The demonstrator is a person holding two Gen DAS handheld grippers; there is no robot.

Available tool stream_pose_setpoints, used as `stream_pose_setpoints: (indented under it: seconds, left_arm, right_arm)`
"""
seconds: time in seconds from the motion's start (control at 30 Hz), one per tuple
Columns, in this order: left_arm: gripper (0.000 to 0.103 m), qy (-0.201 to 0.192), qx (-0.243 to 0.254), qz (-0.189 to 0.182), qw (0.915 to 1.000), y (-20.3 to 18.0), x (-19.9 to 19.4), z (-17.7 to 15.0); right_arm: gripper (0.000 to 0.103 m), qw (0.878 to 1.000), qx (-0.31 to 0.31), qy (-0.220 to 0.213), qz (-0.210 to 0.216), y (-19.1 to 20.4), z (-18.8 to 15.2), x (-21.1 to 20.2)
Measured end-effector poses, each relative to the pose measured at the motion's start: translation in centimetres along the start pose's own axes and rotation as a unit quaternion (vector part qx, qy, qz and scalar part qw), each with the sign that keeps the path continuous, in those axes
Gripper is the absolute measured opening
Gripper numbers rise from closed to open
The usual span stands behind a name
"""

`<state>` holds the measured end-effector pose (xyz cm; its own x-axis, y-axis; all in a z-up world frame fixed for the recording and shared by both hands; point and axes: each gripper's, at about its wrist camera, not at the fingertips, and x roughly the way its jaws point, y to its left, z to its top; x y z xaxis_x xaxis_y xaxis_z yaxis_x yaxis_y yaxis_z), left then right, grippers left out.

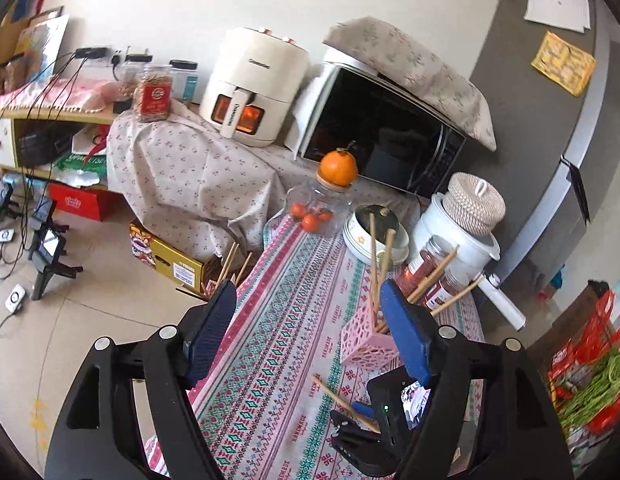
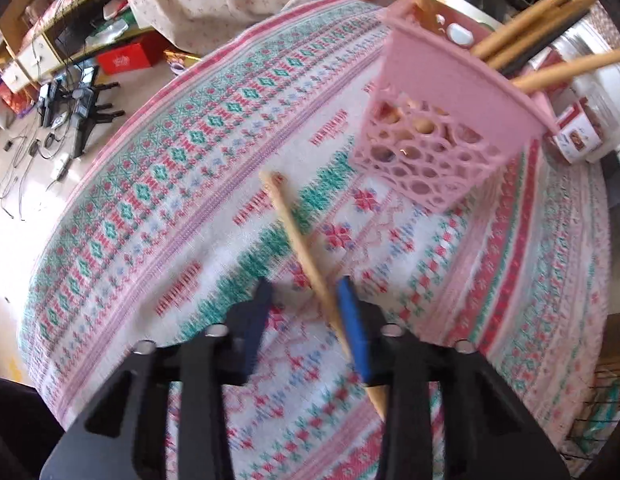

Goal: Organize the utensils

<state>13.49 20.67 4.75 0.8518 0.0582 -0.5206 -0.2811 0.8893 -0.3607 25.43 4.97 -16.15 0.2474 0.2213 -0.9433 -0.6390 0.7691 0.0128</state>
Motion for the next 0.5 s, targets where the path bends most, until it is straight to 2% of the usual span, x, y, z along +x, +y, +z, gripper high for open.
stream_pose_setpoints:
  seconds: [0.03,0.17,0.3,0.43,0.5]
  left_arm:
    - [0.071,0.002,-0.004,0.000,1.0000,0.3,0.1,0.1]
    - [0.071,0.012,-0.030,-0.004,0.9995,1.4,0.3,0.4]
    - [0.071,0.008,-0.042,-0.008,0.9990,1.9,-0.2,0.6]
    - [0.071,0.005,-0.040,-0.011,0.9991,2.0,-0.7,0.5]
    - [0.071,0.006,-0.042,-0.011,0.9991,2.0,-0.7,0.5]
  right_arm:
    - [0.016,1.000,-0.001,0.001,0.006,0.2,0.3,0.0]
    - [0.008,1.000,-0.016,0.010,-0.001,1.7,1.2,0.4]
    - [0.007,1.000,0.011,-0.001,0.002,2.1,0.9,-0.2]
    - [0.007,0.996,0.053,-0.070,0.022,1.7,-2.2,-4.4]
    - [0.007,0.990,0.068,-0.118,0.020,1.7,-4.3,-7.4]
